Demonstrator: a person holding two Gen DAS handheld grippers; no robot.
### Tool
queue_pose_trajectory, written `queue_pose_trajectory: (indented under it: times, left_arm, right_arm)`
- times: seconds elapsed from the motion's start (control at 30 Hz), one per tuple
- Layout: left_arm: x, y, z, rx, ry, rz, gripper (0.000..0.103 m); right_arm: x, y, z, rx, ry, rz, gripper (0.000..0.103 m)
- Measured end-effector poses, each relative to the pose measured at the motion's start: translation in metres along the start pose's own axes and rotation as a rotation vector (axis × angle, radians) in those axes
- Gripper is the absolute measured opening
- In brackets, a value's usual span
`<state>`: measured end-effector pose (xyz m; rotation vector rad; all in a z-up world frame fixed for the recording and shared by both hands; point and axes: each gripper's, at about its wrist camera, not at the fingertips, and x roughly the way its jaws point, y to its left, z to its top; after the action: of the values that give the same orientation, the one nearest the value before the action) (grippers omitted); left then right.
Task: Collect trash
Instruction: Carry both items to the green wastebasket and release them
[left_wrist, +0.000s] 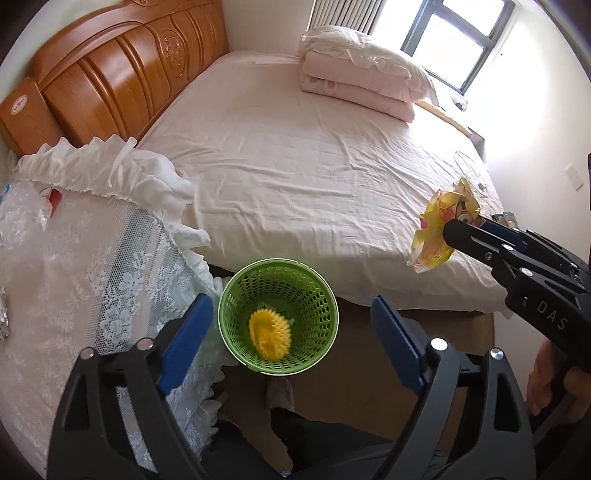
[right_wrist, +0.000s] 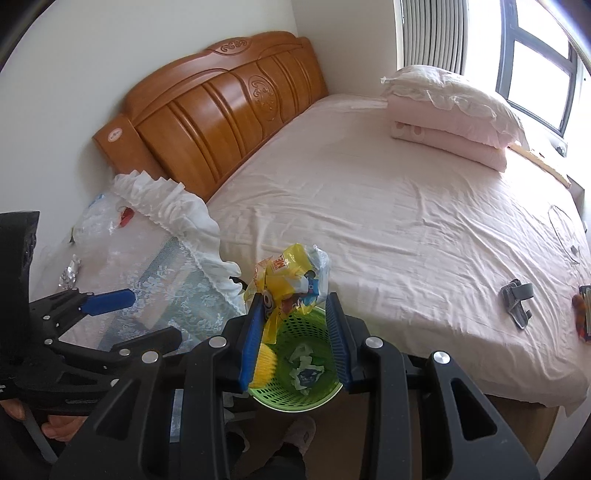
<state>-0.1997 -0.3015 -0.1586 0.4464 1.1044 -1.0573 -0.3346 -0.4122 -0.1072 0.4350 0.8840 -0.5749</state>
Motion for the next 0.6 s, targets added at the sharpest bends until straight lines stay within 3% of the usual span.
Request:
queue_pose_trajectory:
  times: [0.07, 0.43, 0.47, 0.53, 0.6]
  left_arm:
    - [-0.002, 0.003, 0.000, -0.014, -0.003, 0.011, 0.092]
    - [-0.043, 0.033, -0.003, -0.080, -0.114, 0.112, 0.095]
    - [-0.046, 0.036, -0.004, -0.084, -0.121, 0.123, 0.095]
    - [-0.054, 0.043, -0.007, -0.090, -0.136, 0.144, 0.095]
    - [-0.063, 0.053, -0.010, -0.101, -0.154, 0.164, 0.095]
  right_arm:
    - [0.000, 0.000, 0.000, -0.001, 0.000, 0.001, 0.034]
    - [0.036, 0.014, -0.015, -0.006, 0.075, 0.004, 0.036]
    - [0.044, 0.017, -0.018, -0.002, 0.098, 0.010, 0.040]
    - [0.054, 0.021, -0.022, 0.000, 0.126, 0.010, 0.060]
    - [0.061, 0.028, -0.024, 0.003, 0.132, -0.029, 0.091]
